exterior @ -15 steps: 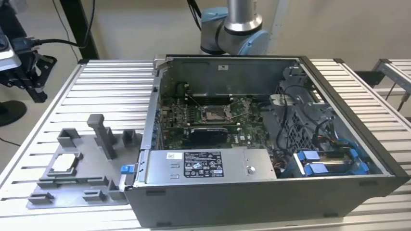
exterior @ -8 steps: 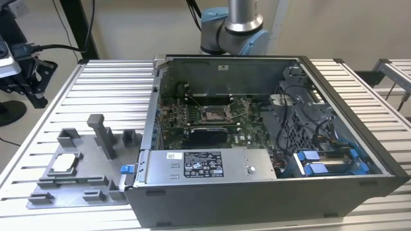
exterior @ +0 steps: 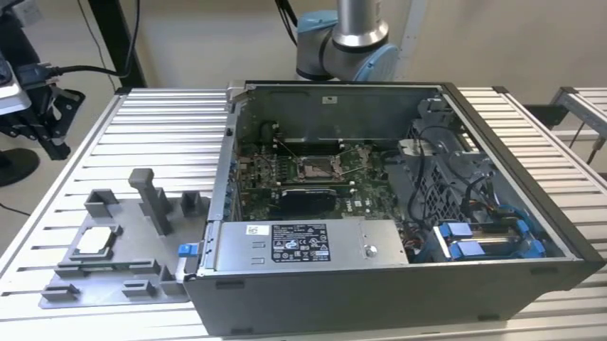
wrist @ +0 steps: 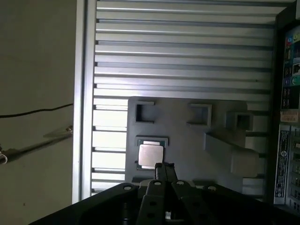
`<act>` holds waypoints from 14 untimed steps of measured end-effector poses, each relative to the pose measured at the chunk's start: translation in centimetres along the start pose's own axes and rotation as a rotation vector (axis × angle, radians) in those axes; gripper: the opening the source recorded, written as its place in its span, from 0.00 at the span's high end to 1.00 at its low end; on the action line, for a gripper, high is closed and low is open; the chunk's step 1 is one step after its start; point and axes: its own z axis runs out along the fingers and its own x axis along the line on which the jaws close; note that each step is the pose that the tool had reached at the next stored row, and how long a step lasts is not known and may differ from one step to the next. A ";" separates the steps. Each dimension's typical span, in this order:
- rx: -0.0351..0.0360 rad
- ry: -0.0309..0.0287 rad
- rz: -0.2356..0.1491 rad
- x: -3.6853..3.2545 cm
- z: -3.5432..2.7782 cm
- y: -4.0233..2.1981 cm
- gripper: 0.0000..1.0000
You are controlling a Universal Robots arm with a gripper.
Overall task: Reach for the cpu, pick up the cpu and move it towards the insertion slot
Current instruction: 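Reach for the cpu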
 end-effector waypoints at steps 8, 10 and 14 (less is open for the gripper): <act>0.0000 0.0000 0.000 0.00 0.00 0.00 1.00; -0.0001 0.0000 0.000 0.00 0.00 0.00 1.00; 0.0000 0.0000 0.000 0.00 0.00 0.00 1.00</act>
